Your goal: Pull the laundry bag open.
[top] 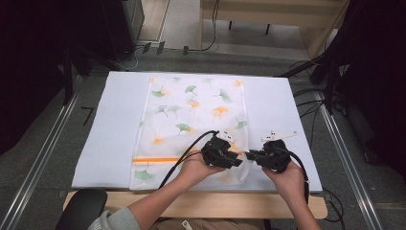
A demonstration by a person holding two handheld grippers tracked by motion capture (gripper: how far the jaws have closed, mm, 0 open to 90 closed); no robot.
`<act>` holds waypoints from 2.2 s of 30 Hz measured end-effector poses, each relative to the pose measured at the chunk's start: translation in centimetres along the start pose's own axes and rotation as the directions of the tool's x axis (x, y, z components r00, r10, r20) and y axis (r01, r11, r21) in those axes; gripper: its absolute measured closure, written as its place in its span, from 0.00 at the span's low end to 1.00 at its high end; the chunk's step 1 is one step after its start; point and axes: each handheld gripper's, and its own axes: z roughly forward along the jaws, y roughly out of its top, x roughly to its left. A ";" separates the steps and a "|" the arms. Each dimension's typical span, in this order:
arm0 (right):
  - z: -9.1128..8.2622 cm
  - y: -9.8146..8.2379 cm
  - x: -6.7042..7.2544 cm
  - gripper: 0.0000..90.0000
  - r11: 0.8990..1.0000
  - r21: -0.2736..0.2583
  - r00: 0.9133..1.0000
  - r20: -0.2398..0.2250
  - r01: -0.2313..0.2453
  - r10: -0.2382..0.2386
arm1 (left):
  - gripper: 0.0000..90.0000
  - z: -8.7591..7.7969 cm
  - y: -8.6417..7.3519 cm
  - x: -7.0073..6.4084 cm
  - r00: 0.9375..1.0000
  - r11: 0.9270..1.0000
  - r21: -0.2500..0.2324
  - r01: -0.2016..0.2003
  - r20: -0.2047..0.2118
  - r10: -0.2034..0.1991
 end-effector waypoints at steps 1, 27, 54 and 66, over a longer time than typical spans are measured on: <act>0.0 0.0 0.1 0.94 1.000 -0.002 1.000 -0.006 -0.002 0.002 | 0.73 0.1 0.0 0.0 1.000 1.000 -0.001 0.001 -0.009 -0.001; -0.2 0.6 0.9 0.94 1.000 -0.021 0.997 -0.072 0.007 -0.008 | 0.84 0.6 -0.2 0.5 1.000 0.999 -0.042 0.020 -0.007 -0.020; -0.4 0.6 0.8 0.95 1.000 -0.028 0.996 -0.087 -0.011 0.009 | 0.95 0.7 -0.7 0.4 0.999 0.995 -0.096 0.036 0.000 -0.036; -0.5 0.5 0.8 0.95 1.000 -0.027 0.996 -0.088 -0.010 0.007 | 1.00 0.3 -0.6 1.1 0.995 0.993 -0.073 0.092 0.051 -0.088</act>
